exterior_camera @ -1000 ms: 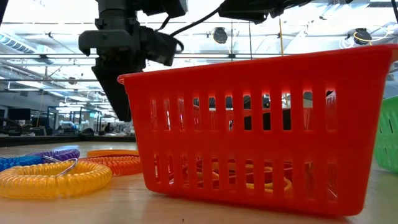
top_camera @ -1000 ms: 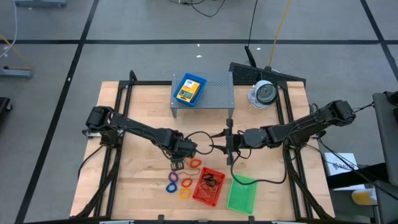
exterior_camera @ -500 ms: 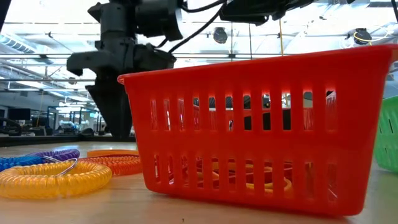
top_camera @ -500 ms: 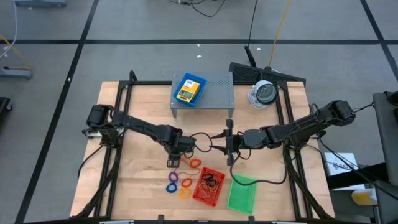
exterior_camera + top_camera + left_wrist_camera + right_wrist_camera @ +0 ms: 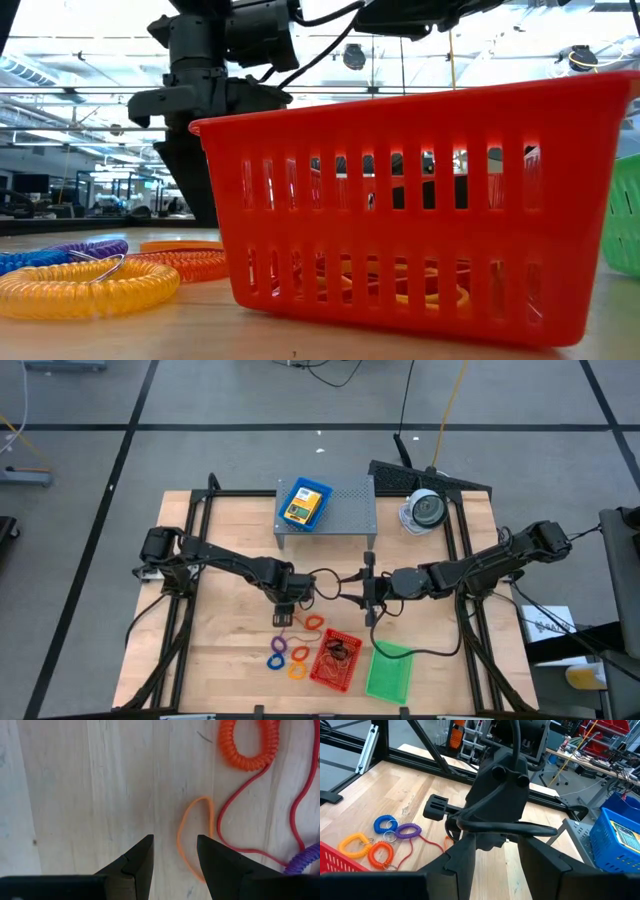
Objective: Pick & Place Office Desk Supplies
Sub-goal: Put the orange rubber band into the red bin
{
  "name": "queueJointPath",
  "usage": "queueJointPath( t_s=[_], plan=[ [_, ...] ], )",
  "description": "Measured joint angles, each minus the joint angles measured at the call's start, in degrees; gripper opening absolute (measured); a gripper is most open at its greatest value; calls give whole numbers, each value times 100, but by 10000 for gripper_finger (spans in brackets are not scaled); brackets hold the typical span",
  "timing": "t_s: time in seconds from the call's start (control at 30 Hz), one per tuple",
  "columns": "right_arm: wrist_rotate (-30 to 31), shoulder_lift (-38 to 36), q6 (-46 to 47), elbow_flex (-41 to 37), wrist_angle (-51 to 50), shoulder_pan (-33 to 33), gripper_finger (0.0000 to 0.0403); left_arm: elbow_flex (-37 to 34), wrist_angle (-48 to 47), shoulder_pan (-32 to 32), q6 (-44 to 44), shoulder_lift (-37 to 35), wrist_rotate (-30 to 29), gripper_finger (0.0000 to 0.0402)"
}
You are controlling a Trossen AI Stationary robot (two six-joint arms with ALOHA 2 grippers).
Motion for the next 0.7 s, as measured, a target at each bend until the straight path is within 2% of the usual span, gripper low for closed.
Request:
queueJointPath(
  t_s=[0.7],
  plan=[
    [-4, 2, 13, 0, -40, 2, 141, -2, 150, -4, -45, 222, 17, 156]
  ],
)
